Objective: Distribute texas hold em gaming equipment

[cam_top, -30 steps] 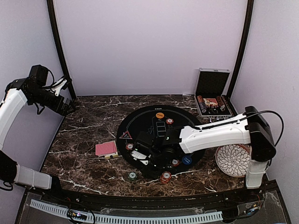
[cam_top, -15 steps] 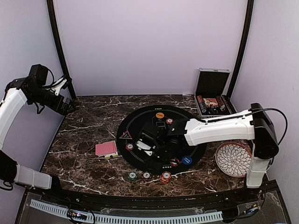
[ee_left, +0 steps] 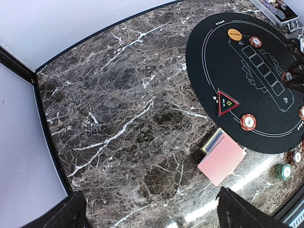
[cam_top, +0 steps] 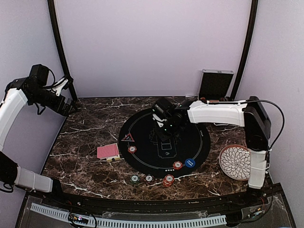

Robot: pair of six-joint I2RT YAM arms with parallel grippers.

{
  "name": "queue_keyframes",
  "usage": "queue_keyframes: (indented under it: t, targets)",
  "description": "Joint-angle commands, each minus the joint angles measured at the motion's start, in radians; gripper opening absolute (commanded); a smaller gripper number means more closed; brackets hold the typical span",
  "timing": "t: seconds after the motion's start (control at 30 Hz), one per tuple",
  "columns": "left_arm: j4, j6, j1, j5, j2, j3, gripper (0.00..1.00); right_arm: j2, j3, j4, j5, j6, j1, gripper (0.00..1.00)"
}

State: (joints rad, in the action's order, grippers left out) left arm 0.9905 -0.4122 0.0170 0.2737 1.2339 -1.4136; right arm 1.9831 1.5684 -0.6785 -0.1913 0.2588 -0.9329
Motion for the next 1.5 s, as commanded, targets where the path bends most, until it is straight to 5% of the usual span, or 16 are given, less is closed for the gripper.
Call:
queue_keyframes:
  t: [0.0,1.03,1.47]
  targets:
    - [0.028,-0.004,-0.003,0.027,0.0,-0.034,0.99,0.071,0.096,0.042,-0.06,0.029,0.083,0.14]
    - [0.054,-0.033,-0.004,0.043,-0.009,-0.039,0.99,0.373,0.325,0.079,-0.033,0.074,0.203,0.2]
    - [0.05,-0.034,-0.005,0.042,-0.009,-0.028,0.99,0.323,0.316,0.099,-0.025,0.063,0.203,0.48]
